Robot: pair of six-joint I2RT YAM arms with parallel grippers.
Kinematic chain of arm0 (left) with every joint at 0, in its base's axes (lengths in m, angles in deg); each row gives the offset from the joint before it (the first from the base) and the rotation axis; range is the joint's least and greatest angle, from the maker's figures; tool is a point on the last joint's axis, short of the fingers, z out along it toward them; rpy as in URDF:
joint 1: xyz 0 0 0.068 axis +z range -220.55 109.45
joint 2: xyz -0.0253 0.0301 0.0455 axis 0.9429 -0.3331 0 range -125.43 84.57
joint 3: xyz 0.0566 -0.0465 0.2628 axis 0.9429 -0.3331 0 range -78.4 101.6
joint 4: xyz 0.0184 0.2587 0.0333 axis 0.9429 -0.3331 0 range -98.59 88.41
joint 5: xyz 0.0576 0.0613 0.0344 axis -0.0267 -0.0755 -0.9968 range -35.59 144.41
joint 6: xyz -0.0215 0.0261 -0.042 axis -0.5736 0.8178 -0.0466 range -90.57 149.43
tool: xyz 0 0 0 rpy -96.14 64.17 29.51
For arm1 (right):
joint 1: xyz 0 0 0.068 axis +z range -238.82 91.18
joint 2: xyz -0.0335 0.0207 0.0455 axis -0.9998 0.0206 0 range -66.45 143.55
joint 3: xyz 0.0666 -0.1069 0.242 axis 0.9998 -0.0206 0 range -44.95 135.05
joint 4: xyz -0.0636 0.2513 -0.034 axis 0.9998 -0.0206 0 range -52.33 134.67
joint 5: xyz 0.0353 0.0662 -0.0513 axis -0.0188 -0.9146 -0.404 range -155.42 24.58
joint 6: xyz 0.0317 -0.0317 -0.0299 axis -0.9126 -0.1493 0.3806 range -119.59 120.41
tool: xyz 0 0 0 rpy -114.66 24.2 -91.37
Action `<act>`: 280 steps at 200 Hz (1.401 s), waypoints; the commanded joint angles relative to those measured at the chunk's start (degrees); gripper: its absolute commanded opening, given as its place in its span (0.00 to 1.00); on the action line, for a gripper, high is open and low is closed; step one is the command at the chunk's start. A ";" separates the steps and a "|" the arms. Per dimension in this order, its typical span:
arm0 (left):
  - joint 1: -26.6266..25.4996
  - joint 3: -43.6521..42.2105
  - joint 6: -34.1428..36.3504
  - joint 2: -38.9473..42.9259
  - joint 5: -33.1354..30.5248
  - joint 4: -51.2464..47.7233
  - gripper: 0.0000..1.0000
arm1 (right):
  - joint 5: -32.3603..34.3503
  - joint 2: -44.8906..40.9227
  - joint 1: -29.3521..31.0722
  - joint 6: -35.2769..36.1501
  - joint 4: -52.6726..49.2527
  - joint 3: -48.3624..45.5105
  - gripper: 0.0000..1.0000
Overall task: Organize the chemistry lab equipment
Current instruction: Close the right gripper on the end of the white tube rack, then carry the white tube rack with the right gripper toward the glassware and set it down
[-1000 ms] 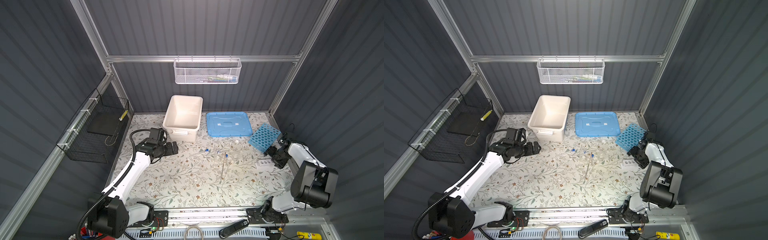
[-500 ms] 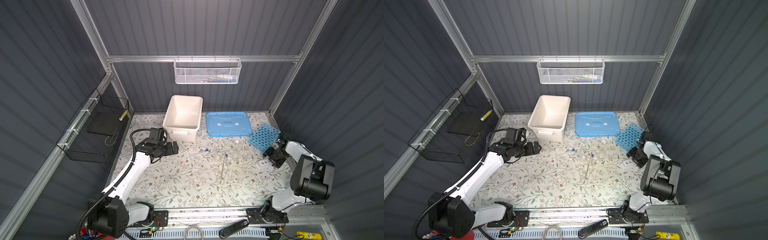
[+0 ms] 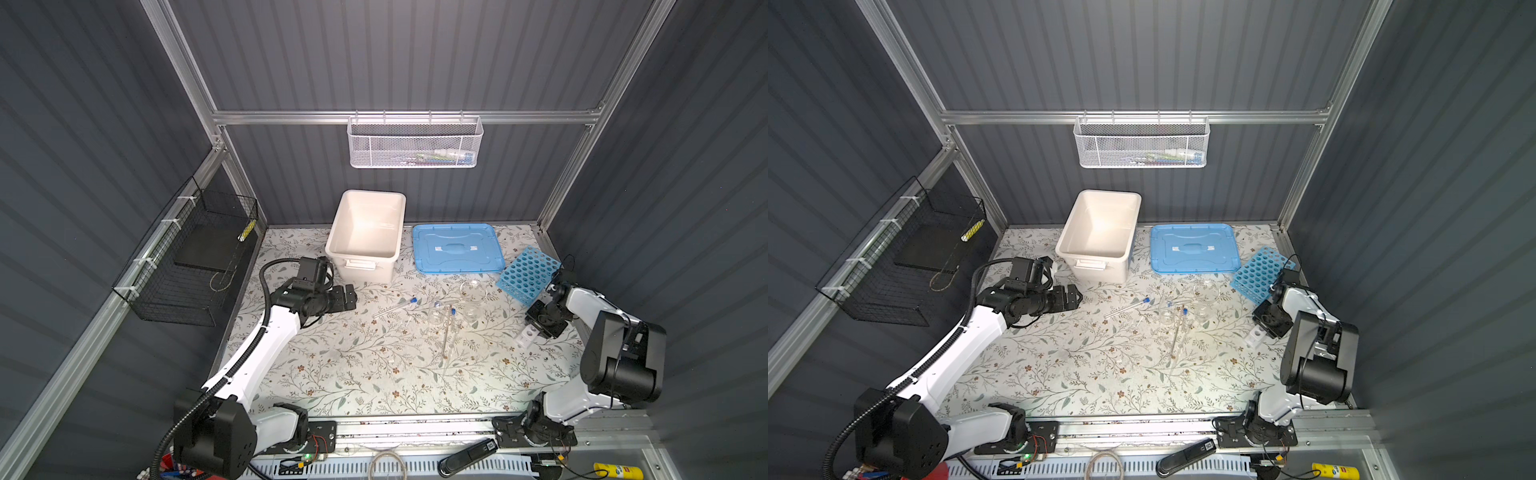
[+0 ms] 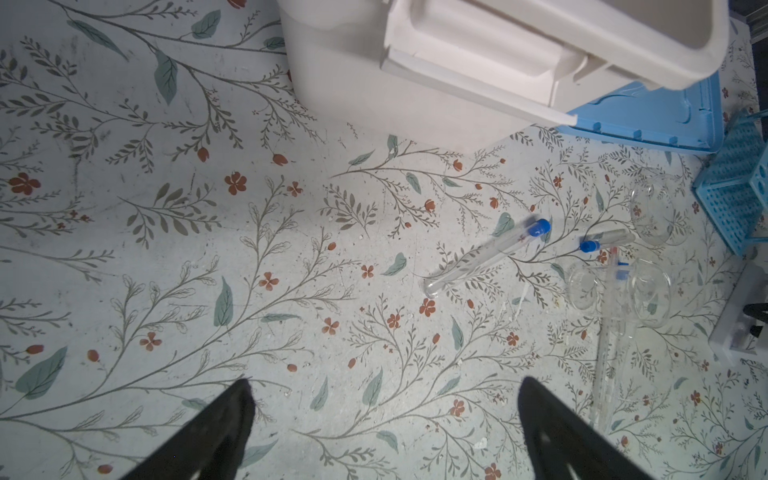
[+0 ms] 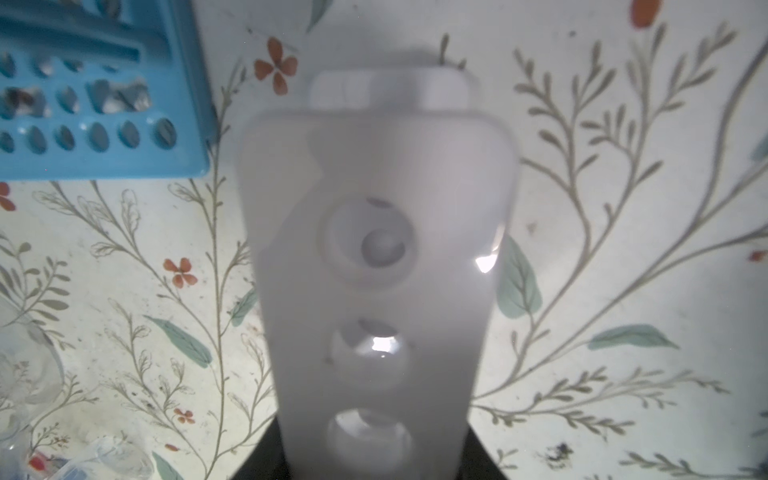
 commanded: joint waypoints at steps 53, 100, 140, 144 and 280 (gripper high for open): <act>-0.10 -1.14 0.76 2.06 1.62 0.35 1.00 | -0.49 -8.89 0.69 -0.92 -3.92 -3.95 0.21; -0.10 -0.71 0.67 1.77 1.68 0.26 1.00 | -1.15 -15.62 4.16 -2.22 -8.32 -3.30 0.17; -0.10 -0.50 0.24 1.37 2.49 -0.10 1.00 | 1.36 -14.54 13.52 -4.29 -12.39 0.13 0.17; -0.10 -0.44 0.24 1.31 2.56 -0.19 1.00 | 1.73 -14.40 14.63 -4.65 -12.66 0.40 0.17; -0.19 -0.67 -0.44 -0.07 4.39 -2.82 1.00 | 5.05 -0.98 37.21 -10.45 -9.90 1.86 0.18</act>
